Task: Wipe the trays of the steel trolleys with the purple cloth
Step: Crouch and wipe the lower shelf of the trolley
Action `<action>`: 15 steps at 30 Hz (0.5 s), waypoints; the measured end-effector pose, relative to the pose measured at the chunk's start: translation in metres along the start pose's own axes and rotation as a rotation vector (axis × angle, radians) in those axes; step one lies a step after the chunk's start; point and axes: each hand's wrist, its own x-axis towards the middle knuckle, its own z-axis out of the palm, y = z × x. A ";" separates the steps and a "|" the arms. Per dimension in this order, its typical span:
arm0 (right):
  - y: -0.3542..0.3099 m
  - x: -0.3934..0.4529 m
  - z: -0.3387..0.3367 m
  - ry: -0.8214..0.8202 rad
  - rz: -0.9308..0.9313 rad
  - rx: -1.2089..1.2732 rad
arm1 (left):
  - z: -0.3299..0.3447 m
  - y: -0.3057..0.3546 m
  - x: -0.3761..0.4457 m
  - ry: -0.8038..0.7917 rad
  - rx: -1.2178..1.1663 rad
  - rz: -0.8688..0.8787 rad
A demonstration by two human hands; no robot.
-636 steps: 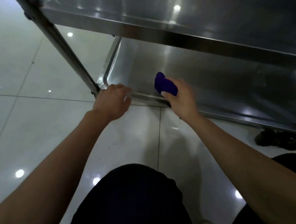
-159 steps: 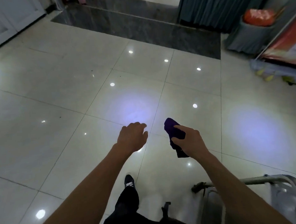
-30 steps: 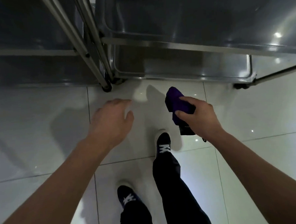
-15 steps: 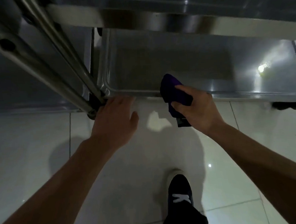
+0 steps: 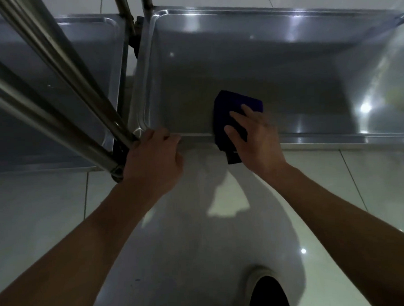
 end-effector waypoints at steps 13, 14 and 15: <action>-0.002 0.001 0.011 -0.079 -0.081 -0.033 | 0.010 -0.010 -0.008 0.173 -0.095 -0.056; -0.006 0.003 0.013 -0.084 -0.082 -0.018 | 0.010 -0.013 -0.009 0.180 -0.108 -0.041; -0.011 0.004 0.016 -0.093 -0.090 -0.006 | 0.010 -0.015 -0.010 0.176 -0.114 -0.023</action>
